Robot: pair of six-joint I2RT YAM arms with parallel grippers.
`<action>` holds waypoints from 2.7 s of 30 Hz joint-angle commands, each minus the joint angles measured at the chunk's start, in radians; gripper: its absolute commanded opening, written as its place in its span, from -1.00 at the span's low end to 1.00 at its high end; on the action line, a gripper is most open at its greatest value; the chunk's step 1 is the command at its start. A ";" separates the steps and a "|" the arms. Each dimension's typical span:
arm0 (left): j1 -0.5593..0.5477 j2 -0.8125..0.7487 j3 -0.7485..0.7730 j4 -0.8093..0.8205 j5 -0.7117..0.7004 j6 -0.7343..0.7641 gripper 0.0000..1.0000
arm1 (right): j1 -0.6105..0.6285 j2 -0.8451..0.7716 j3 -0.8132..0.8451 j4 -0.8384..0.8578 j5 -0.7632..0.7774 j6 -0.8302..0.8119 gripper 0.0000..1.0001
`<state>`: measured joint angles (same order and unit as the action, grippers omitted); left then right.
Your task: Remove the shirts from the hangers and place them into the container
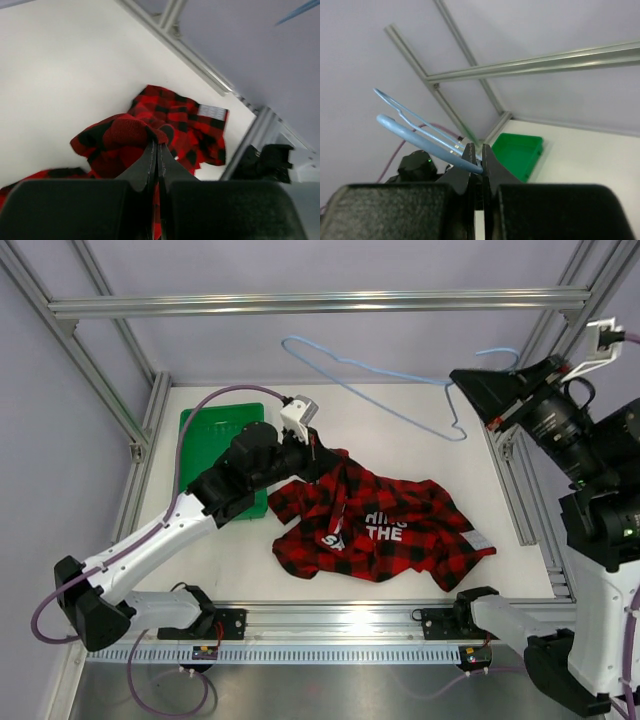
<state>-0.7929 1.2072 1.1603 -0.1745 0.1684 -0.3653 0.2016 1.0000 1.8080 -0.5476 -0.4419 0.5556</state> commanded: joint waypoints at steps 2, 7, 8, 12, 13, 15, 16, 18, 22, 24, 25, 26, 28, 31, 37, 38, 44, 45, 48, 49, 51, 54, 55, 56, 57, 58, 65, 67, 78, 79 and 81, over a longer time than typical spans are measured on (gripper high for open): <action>0.000 -0.058 -0.019 -0.095 -0.349 -0.015 -1.00 | -0.005 0.122 0.316 -0.171 0.228 -0.160 -1.00; 0.000 -0.123 -0.054 -0.172 -0.530 -0.015 -1.00 | -0.005 0.111 0.274 -0.284 0.504 -0.236 -1.00; 0.001 -0.124 -0.060 -0.169 -0.530 -0.015 -1.00 | -0.005 0.080 0.234 -0.279 0.541 -0.238 -1.00; 0.000 -0.103 -0.076 -0.155 -0.504 -0.023 -1.00 | -0.005 0.026 -0.005 -0.256 0.670 -0.246 -1.00; 0.000 -0.072 -0.064 -0.157 -0.477 -0.023 -1.00 | -0.004 0.011 -0.053 -0.238 0.699 -0.249 -1.00; 0.000 -0.034 -0.045 -0.166 -0.442 -0.023 -1.00 | -0.005 -0.014 -0.145 -0.226 0.723 -0.243 -1.00; 0.001 -0.017 -0.037 -0.168 -0.423 -0.027 -1.00 | -0.005 -0.011 -0.168 -0.232 0.727 -0.237 -1.00; 0.000 0.031 -0.025 -0.172 -0.392 -0.034 -1.00 | -0.005 -0.015 -0.241 -0.223 0.714 -0.220 -1.00; 0.000 0.103 -0.008 -0.186 -0.395 -0.040 -1.00 | -0.005 -0.044 -0.312 -0.181 0.648 -0.203 -1.00; 0.000 0.121 -0.016 -0.181 -0.403 -0.043 -1.00 | -0.005 -0.055 -0.290 -0.186 0.643 -0.204 -1.00; 0.000 0.118 -0.020 -0.175 -0.405 -0.047 -0.96 | -0.005 -0.052 -0.271 -0.195 0.637 -0.215 -1.00; 0.000 0.115 -0.025 -0.171 -0.408 -0.050 -0.76 | -0.005 -0.041 -0.251 -0.207 0.637 -0.220 -1.00; 0.000 0.086 -0.034 -0.168 -0.408 -0.053 -0.64 | -0.005 -0.034 -0.201 -0.235 0.617 -0.230 -1.00; 0.000 0.031 -0.048 -0.164 -0.405 -0.058 -0.19 | -0.005 -0.037 -0.176 -0.247 0.595 -0.233 -1.00; -0.064 -0.151 -0.089 -0.142 -0.475 -0.054 0.25 | -0.005 -0.041 -0.173 -0.265 0.548 -0.232 -1.00; -0.086 -0.188 -0.105 -0.128 -0.493 -0.047 0.25 | -0.005 -0.049 -0.176 -0.261 0.548 -0.235 -1.00; -0.149 -0.321 -0.106 0.082 -0.283 -0.063 0.26 | -0.005 -0.060 -0.184 -0.256 0.529 -0.241 -1.00; -0.149 -0.316 -0.117 0.120 -0.258 -0.093 0.22 | -0.004 -0.061 -0.184 -0.253 0.526 -0.234 -1.00; -0.147 -0.295 -0.203 0.494 -0.129 -0.300 0.18 | -0.004 -0.066 -0.182 -0.241 0.506 -0.221 -1.00; -0.146 -0.272 -0.212 0.571 -0.107 -0.351 0.19 | -0.005 -0.066 -0.182 -0.236 0.491 -0.218 -1.00; -0.146 -0.172 -0.209 0.753 -0.044 -0.484 0.19 | -0.005 -0.063 -0.173 -0.235 0.473 -0.204 -1.00; -0.147 -0.062 -0.180 0.918 -0.001 -0.621 0.09 | -0.004 -0.054 -0.151 -0.235 0.450 -0.192 -1.00; -0.147 -0.002 -0.168 1.013 -0.001 -0.680 0.08 | -0.004 -0.052 -0.147 -0.235 0.421 -0.189 -1.00; -0.149 0.023 -0.166 1.049 -0.010 -0.711 0.08 | -0.005 -0.051 -0.142 -0.235 0.419 -0.187 -1.00; -0.147 0.040 -0.169 1.076 -0.026 -0.737 0.08 | -0.005 -0.049 -0.131 -0.235 0.414 -0.186 -1.00; -0.147 0.069 -0.174 1.146 -0.055 -0.773 0.08 | -0.005 -0.047 -0.127 -0.236 0.411 -0.187 -1.00; -0.147 0.184 -0.139 1.285 -0.098 -0.821 0.08 | -0.004 -0.032 -0.102 -0.239 0.396 -0.184 -1.00; -0.147 0.207 -0.103 1.296 -0.105 -0.821 0.08 | -0.004 -0.034 -0.117 -0.232 0.382 -0.180 -1.00; -0.147 0.365 0.029 1.276 -0.098 -0.862 0.06 | -0.002 -0.040 -0.164 -0.199 0.331 -0.161 -1.00; -0.147 0.374 0.026 1.277 -0.099 -0.862 0.06 | -0.005 -0.037 -0.161 -0.199 0.331 -0.163 -1.00; -0.147 0.384 0.026 1.270 -0.098 -0.863 0.06 | -0.005 -0.031 -0.144 -0.202 0.335 -0.169 -1.00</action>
<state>-0.9398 1.5818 1.1488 1.0473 0.0940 -1.2190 0.2001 0.9688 1.6360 -0.7902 -0.0776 0.3897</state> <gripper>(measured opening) 0.532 0.053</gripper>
